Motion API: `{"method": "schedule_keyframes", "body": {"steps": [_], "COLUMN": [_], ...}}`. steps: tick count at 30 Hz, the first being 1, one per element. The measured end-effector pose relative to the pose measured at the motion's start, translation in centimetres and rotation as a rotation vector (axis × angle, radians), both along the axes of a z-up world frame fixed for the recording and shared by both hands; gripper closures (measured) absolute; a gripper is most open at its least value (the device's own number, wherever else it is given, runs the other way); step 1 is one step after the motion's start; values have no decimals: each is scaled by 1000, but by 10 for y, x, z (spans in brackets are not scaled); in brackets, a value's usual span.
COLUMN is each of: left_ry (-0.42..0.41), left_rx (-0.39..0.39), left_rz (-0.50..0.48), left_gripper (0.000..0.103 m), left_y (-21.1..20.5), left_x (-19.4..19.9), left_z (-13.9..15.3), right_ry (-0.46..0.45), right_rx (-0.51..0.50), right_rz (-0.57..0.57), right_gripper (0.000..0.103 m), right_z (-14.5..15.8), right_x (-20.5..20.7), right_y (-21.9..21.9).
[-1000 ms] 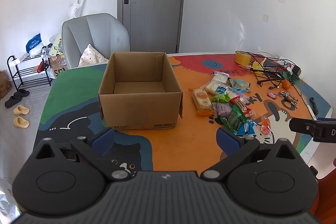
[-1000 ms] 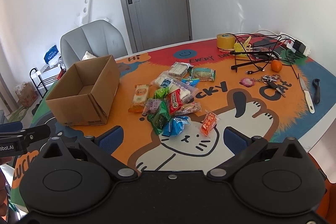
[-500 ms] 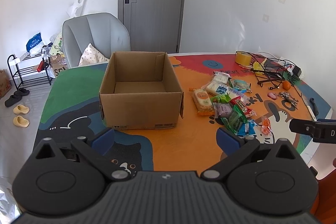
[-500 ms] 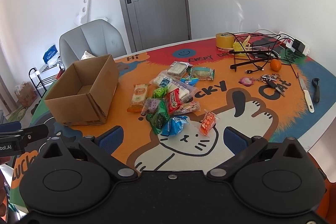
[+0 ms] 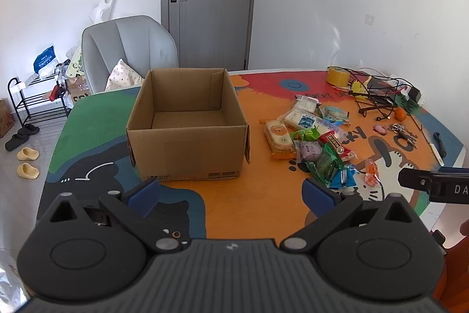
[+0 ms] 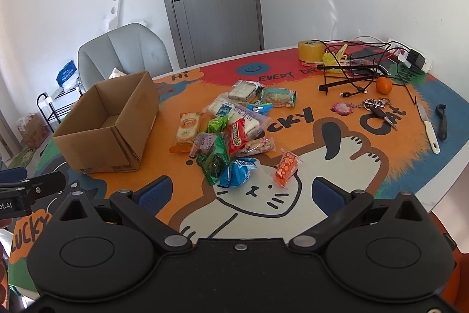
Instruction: Organize snacks
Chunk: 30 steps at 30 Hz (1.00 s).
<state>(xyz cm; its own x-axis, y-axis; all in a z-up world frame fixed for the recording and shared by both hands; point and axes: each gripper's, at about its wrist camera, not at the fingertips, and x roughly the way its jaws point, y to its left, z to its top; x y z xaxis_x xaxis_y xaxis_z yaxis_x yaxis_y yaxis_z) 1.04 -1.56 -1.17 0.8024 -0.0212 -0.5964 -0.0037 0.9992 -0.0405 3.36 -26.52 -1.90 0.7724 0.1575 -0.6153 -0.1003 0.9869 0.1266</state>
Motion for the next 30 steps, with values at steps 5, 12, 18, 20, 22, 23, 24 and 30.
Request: {"method": "schedule_keyframes", "body": {"steps": [5,12,18,20,22,23,24,30], "left_ry": [14,39,50,47,41,38,34,21], "left_rx": [4,23,33,32,34,37,39,55], "left_rz": [27,32,24,22,17,11,5,-23], "left_gripper": [1,1,1,1,1,1,1,1], "left_y": [-4,-15,-30,-36,-44,-48,-52,-75], "left_x": [12,27,41,44,48,50,51,63], "left_z": [-7,-20,-32,-34,-37,-38,-39,-51], "right_ry": [14,41,55,55,51,48,44,0], "right_rx": [-7,-3,15,34,45,50,59,73], "right_rz": [-17,-31,-49,-45,-66,-76,-85,-109], "right_gripper": [0,0,0,0,0,0,0,0], "right_z": [-9,-26,-45,-50,-55,-57,-60,-72], "right_x": [9,25,36,38,40,41,42,47], "right_y": [-4,-12,-26,-32,-38,-41,-45,-62]}}
